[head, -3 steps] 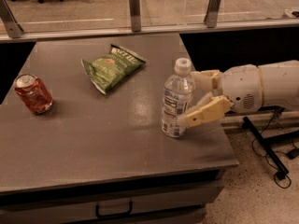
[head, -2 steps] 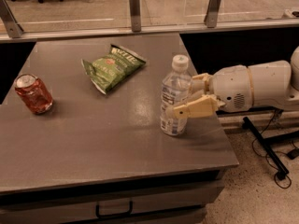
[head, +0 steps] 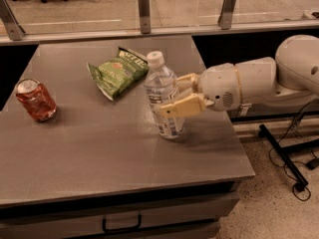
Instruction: Move blue plastic bottle near coke can
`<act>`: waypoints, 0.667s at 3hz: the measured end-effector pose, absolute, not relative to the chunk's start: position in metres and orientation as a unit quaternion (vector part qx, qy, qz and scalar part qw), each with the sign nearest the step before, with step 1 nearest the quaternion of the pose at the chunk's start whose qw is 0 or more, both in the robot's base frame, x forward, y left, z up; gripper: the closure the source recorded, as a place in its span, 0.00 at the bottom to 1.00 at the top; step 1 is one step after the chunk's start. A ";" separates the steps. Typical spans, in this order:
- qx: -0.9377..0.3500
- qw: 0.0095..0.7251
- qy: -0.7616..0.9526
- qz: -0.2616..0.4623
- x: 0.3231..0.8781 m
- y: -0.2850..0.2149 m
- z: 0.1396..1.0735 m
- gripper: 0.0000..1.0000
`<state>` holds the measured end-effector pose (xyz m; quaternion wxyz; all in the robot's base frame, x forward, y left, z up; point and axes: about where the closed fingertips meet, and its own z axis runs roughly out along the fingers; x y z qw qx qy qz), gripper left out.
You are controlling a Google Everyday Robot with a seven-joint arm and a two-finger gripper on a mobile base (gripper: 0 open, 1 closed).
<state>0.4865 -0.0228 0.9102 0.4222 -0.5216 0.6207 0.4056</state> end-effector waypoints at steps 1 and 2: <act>-0.539 0.433 0.590 0.418 0.499 0.026 0.924 1.00; -0.542 0.443 0.560 0.442 0.510 0.069 0.935 1.00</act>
Offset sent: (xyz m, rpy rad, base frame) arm 0.0410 0.1420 0.0367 0.1879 -0.0698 0.1545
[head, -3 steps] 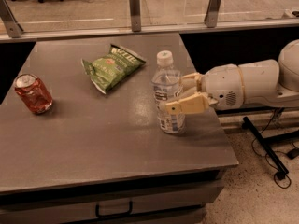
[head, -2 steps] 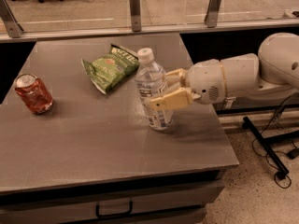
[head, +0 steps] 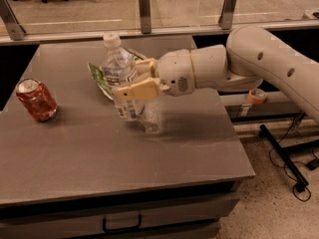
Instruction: Move blue plastic bottle near coke can
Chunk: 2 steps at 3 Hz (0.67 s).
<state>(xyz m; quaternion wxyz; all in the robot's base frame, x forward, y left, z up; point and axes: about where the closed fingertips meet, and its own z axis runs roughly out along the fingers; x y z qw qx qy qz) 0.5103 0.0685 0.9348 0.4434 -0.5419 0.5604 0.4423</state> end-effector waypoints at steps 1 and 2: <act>-0.546 0.444 0.533 0.470 0.513 0.106 0.940 1.00; -0.545 0.440 0.505 0.505 0.511 0.141 0.934 1.00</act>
Offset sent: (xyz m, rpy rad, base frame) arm 0.0027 0.1107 -0.0114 0.1901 0.0447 0.1934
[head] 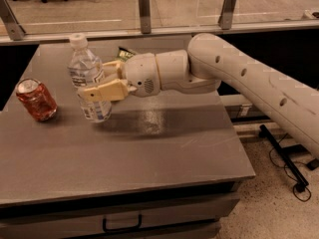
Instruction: Move blue plastic bottle near coke can
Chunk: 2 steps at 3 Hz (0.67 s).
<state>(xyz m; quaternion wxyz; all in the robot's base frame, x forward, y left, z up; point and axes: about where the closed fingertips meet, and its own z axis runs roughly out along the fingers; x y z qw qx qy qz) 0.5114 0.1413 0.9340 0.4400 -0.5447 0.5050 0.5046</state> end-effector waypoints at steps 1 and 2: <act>-0.540 0.450 0.480 0.525 0.515 0.170 0.928 0.82; -0.543 0.458 0.458 0.535 0.515 0.194 0.920 0.59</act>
Offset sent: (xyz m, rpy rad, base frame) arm 0.0069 0.0786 -0.0261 0.1481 -0.0517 0.0853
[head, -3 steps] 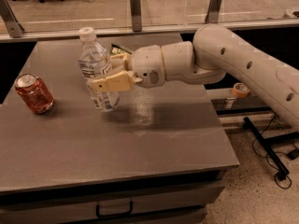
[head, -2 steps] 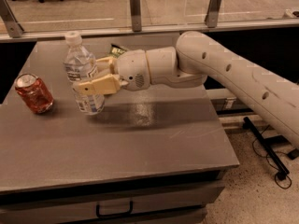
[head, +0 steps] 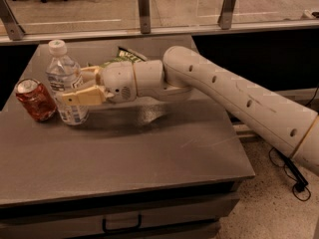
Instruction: Move blue plastic bottle near coke can
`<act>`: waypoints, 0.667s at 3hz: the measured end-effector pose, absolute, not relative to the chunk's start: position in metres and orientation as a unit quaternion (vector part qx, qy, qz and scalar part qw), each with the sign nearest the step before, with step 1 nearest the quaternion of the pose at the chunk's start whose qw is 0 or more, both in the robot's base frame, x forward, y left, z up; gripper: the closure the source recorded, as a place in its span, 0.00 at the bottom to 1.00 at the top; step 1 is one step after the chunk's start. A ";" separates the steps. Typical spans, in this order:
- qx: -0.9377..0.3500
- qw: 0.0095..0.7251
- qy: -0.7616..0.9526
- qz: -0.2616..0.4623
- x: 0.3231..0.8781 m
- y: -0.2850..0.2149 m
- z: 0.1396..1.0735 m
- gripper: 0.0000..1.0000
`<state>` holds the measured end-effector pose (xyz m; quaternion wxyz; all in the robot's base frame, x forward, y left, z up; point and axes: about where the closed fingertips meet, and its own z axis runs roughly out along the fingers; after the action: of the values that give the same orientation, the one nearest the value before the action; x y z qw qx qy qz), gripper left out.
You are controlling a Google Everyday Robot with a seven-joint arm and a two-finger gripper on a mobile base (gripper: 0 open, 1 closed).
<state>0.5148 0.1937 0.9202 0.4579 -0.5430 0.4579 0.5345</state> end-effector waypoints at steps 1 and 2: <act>-0.555 0.460 0.447 0.530 0.513 0.210 0.912 0.36; -0.562 0.463 0.440 0.526 0.512 0.220 0.909 0.13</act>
Offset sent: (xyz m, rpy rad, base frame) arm -0.0008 0.0335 -0.0163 -0.0031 -0.0742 0.0233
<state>0.5120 0.2197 0.9088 0.4626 -0.5621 0.4401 0.5257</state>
